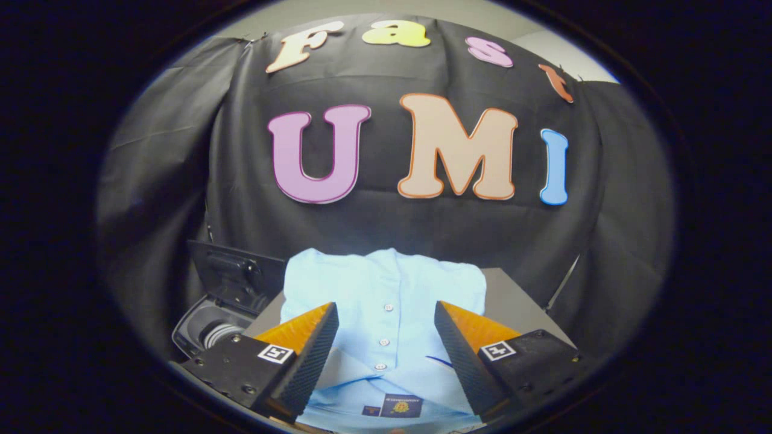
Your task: Put the clothes into the washing machine and then close the washing machine lid.
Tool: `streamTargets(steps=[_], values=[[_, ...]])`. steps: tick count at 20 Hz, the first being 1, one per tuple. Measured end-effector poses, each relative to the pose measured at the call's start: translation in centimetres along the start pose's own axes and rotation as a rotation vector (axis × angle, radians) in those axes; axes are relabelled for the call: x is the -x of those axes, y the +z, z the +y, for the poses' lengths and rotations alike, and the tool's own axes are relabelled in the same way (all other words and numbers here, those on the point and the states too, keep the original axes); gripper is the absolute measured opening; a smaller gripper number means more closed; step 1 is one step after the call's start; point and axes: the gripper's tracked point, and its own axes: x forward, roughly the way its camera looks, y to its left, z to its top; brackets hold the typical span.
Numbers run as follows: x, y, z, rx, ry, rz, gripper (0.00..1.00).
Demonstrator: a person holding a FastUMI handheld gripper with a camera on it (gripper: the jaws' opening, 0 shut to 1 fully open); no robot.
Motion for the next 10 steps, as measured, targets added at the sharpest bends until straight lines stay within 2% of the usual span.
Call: streamTargets(steps=[5,8,10], values=[[-2.5,-3.0,1.0,0.011,0.023,0.14,0.98],[-2.7,-3.1,1.2,-0.015,0.031,0.126,0.96],[-2.8,-3.4,1.3,-0.077,0.045,0.126,0.95]])
